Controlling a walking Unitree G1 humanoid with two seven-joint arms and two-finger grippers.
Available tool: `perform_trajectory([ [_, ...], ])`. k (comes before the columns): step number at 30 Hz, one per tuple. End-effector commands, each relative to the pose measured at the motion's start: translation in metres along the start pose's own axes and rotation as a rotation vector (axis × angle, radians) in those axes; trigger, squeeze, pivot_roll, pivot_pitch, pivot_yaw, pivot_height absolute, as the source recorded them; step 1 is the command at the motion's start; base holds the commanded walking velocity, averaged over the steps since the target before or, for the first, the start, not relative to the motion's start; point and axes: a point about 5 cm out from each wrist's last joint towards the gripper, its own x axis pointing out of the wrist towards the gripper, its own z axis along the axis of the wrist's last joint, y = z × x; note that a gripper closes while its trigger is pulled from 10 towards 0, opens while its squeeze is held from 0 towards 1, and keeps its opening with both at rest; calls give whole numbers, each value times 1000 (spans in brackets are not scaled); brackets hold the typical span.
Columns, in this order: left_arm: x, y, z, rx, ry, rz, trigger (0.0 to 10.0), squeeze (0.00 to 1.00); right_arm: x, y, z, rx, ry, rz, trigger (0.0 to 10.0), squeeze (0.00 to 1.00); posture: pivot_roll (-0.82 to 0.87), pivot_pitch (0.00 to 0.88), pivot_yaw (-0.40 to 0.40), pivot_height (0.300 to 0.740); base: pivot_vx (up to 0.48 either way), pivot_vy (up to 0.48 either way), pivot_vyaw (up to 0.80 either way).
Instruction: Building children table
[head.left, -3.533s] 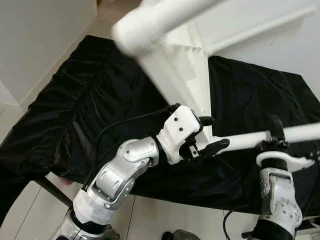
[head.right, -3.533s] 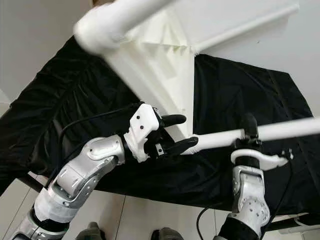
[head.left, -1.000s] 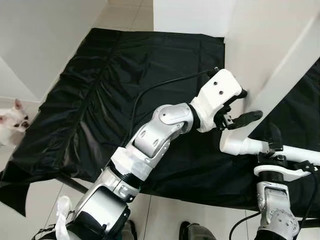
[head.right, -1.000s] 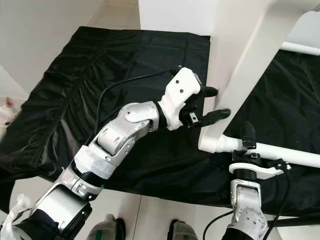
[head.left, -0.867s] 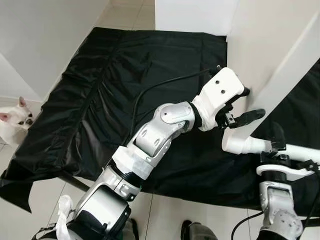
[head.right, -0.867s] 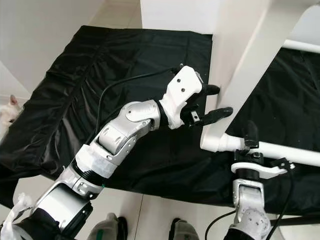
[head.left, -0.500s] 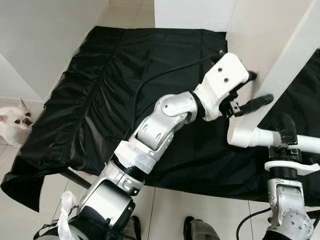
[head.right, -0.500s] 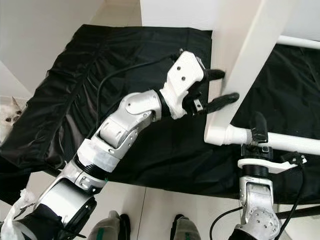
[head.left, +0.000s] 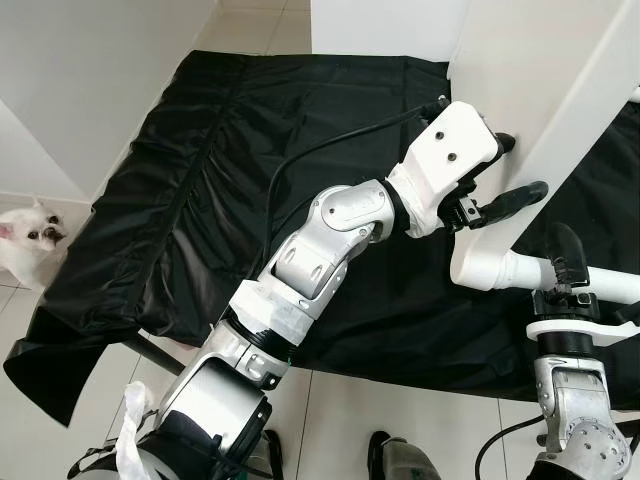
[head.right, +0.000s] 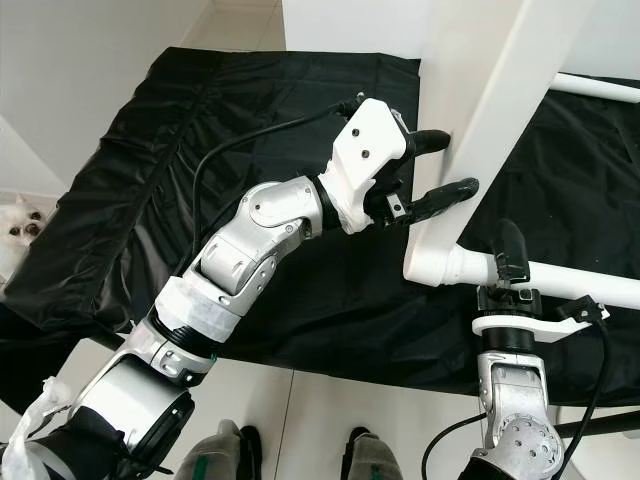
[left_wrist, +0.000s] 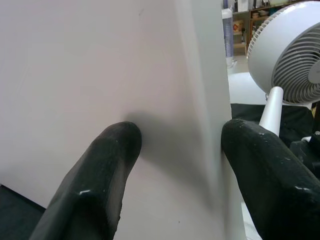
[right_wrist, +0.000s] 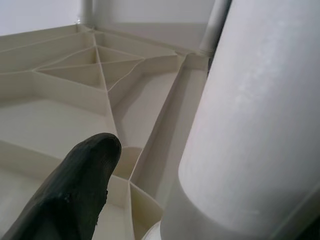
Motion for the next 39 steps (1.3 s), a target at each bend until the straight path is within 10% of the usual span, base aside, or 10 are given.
perform_trajectory([
  [1,-2,10,-21,-28,120,123,10000,0,-124,-20,-57,240,28,-302,10000,0,50,130,70,740,0,0,0],
  [19,-2,-9,-23,-25,110,46,10000,0,-177,-23,-60,180,68,-349,10000,0,30,151,117,740,0,0,0],
  [39,-2,-10,-23,-18,107,48,10000,0,-185,-25,-62,185,54,-380,10000,0,30,154,116,740,0,0,0],
])
